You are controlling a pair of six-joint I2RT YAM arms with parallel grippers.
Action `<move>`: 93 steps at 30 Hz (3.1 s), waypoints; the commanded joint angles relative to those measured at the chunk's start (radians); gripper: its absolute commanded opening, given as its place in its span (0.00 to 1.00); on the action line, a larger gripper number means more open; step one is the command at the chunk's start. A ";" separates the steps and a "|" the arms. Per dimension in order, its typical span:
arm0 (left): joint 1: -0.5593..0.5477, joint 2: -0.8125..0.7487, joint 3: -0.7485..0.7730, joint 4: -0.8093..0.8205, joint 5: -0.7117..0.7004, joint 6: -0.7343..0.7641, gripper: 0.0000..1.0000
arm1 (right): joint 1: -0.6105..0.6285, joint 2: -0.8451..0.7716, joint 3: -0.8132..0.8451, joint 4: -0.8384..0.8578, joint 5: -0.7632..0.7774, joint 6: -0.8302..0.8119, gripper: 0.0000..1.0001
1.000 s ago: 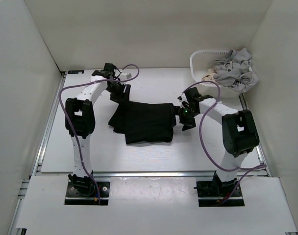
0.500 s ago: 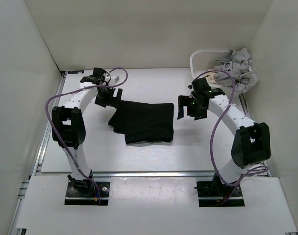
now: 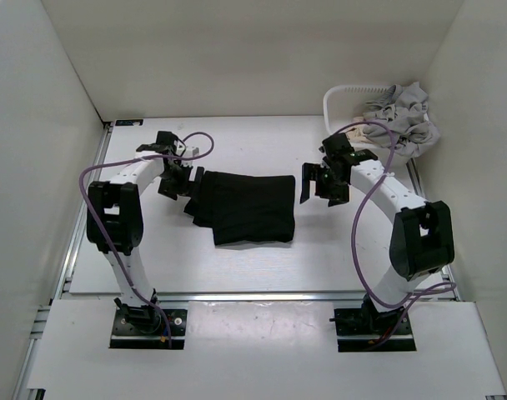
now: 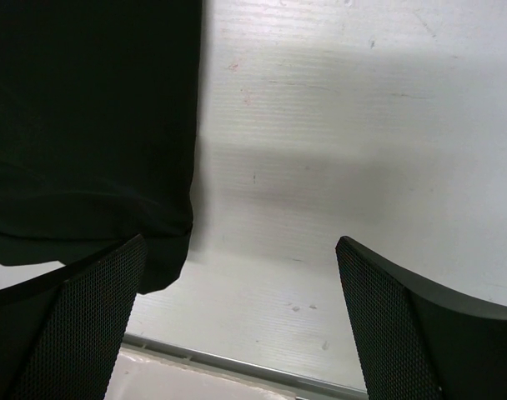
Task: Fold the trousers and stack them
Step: Fold the trousers
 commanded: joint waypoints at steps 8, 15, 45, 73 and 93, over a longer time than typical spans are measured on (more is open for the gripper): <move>-0.077 -0.176 -0.054 -0.092 0.229 0.121 0.90 | 0.065 -0.027 0.066 -0.003 0.058 -0.010 0.99; -0.138 -0.056 -0.074 -0.114 0.292 0.123 1.00 | 0.043 0.032 -0.029 0.129 -0.073 0.064 0.99; -0.272 0.041 0.186 -0.093 0.006 0.106 0.99 | 0.043 0.042 -0.172 0.174 -0.073 0.073 0.99; -0.300 0.159 0.245 -0.134 0.147 0.069 0.14 | 0.043 -0.007 -0.230 0.154 -0.036 0.055 0.99; -0.309 0.045 0.400 -0.249 0.138 0.152 0.45 | 0.043 -0.017 -0.261 0.182 -0.036 0.055 0.99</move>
